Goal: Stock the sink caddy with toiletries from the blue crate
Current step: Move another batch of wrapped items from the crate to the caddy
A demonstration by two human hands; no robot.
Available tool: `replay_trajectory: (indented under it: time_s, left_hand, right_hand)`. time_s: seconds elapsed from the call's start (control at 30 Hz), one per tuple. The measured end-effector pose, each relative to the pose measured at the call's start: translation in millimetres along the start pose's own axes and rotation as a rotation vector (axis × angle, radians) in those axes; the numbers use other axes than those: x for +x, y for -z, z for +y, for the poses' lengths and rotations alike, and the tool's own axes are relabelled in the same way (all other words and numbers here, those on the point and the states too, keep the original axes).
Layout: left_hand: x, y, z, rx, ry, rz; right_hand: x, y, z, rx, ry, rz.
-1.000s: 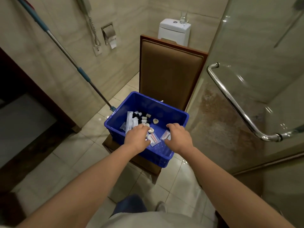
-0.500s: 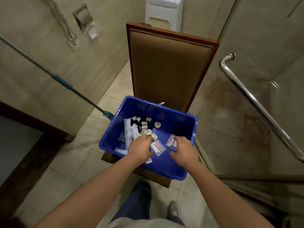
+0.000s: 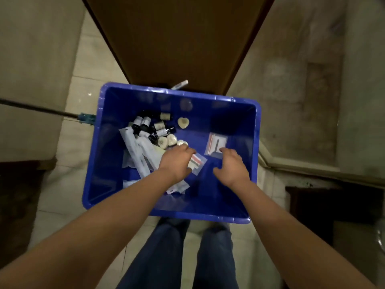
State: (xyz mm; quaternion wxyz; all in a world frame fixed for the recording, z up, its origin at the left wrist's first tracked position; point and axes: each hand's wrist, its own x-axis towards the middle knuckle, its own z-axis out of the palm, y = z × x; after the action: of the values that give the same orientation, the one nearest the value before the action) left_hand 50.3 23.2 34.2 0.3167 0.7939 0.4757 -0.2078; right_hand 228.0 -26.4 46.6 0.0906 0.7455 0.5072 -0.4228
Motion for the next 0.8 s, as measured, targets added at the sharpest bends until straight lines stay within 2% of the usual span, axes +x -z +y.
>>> replay_trajectory:
  time_s: [0.33,0.8]
  left_hand:
    - [69.6,-35.5,-22.5,0.263,-0.196,-0.015]
    - [88.8,-55.9,-45.3,0.250,-0.224,0.060]
  right_hand:
    - [76.7,-28.9,5.9,0.116,-0.183,0.067]
    - [110.3,-56.1,3.2,0.094,-0.344,0.166]
